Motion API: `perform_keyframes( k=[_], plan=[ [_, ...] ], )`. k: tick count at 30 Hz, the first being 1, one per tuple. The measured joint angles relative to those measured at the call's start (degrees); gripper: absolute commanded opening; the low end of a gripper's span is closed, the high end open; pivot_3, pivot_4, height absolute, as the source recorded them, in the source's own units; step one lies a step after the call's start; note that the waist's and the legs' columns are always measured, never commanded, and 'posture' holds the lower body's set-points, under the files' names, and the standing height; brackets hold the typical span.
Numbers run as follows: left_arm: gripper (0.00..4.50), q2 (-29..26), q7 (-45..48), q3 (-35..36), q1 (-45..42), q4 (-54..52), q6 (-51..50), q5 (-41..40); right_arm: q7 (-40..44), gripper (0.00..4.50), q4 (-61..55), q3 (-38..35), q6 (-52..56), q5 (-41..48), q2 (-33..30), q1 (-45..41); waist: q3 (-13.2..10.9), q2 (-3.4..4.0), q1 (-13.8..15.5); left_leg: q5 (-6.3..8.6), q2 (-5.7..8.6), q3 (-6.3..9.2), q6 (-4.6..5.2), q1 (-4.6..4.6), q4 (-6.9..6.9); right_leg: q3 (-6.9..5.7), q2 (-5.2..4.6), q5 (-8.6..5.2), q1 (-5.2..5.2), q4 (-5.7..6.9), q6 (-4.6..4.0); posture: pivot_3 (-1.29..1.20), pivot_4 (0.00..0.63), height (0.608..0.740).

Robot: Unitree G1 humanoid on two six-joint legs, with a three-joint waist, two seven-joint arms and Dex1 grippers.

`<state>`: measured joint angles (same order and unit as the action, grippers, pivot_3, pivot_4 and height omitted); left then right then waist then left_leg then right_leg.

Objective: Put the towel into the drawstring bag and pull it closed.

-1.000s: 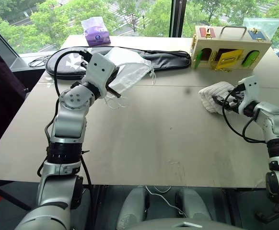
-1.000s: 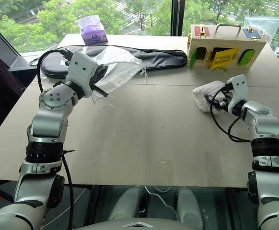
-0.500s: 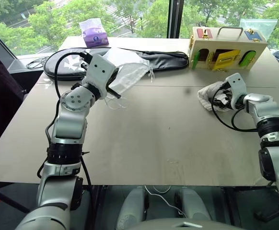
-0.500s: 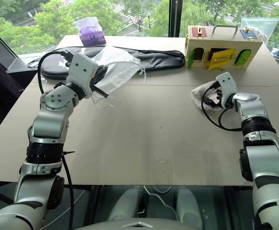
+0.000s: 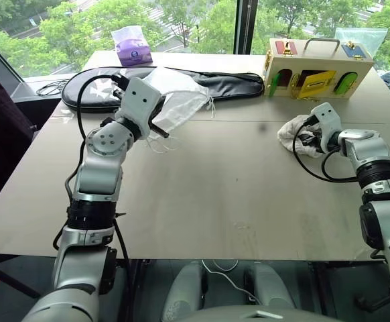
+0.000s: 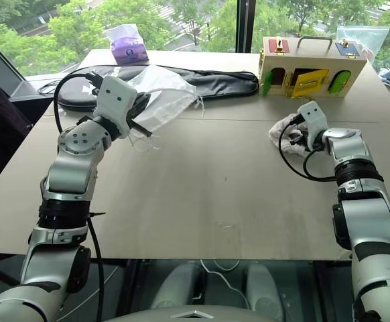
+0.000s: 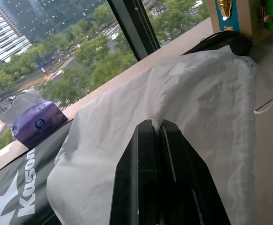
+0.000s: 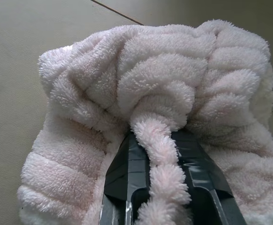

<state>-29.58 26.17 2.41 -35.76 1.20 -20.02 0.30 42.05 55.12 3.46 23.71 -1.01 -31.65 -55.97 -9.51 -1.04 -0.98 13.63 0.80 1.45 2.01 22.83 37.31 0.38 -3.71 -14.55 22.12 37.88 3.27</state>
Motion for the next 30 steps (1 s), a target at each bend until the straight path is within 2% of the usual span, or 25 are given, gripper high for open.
perform_keyframes(
  k=[2,7,9,12,15,21,30],
  plan=[
    [0.0,0.4,-0.1,0.1,-0.2,0.3,0.0,-0.6,0.4,0.04,-1.0,-1.2,0.6,0.7,0.1,0.4,0.0,0.0,0.0,0.0,0.0,0.0,0.0,0.01,0.0,0.0,-0.01,0.0,0.0,-0.01,0.0,0.0,0.15,0.74],
    [0.0,1.6,-0.2,1.8,-2.1,1.3,-1.2,-3.1,8.7,0.04,-11.3,-3.9,6.2,7.3,0.9,4.8,-0.2,0.06,-0.5,0.0,-0.04,-0.01,0.0,0.15,-0.07,0.02,0.02,0.0,0.17,0.0,0.01,0.0,0.15,0.74],
    [0.0,2.1,0.8,2.7,-4.0,1.4,-3.1,-6.2,16.8,0.04,-25.5,-3.7,12.1,14.1,0.9,9.8,-0.2,0.13,-0.6,-0.01,-0.04,0.02,0.0,0.71,-0.01,-0.02,0.02,0.01,0.76,0.08,0.02,0.0,0.15,0.74],
    [0.0,2.2,3.6,3.3,-4.6,1.6,-5.1,-9.8,21.3,0.04,-42.5,-3.3,19.6,21.6,0.4,13.8,-0.2,0.14,-0.7,-0.16,-0.02,0.02,-0.26,1.38,0.12,-0.03,-0.01,0.02,1.37,0.17,0.04,0.0,0.15,0.74],
    [0.0,2.2,6.6,4.2,-4.7,1.7,-7.4,-13.6,20.5,0.04,-53.7,-3.4,24.1,26.2,1.1,15.4,-0.2,0.13,-0.7,-0.17,0.0,0.08,-0.27,1.63,0.17,-0.11,-0.06,0.02,1.55,0.11,0.04,0.0,0.15,0.74],
    [0.0,1.0,14.0,4.1,-4.8,1.5,-12.6,-20.4,12.8,0.04,-63.2,-0.6,27.9,28.8,7.2,15.6,-0.2,0.13,-0.4,-0.19,0.02,0.16,-0.3,1.65,0.19,-0.23,-0.06,0.02,1.56,0.14,0.03,0.0,0.15,0.74],
    [0.0,-1.7,21.1,1.0,-4.3,-3.5,-16.2,-23.7,9.3,0.04,-64.4,5.2,25.3,26.3,7.6,14.3,-0.2,0.13,0.2,-0.2,0.05,0.16,-0.31,1.68,0.22,-0.24,-0.04,0.02,1.56,0.13,0.03,0.0,0.15,0.74]
  ],
)
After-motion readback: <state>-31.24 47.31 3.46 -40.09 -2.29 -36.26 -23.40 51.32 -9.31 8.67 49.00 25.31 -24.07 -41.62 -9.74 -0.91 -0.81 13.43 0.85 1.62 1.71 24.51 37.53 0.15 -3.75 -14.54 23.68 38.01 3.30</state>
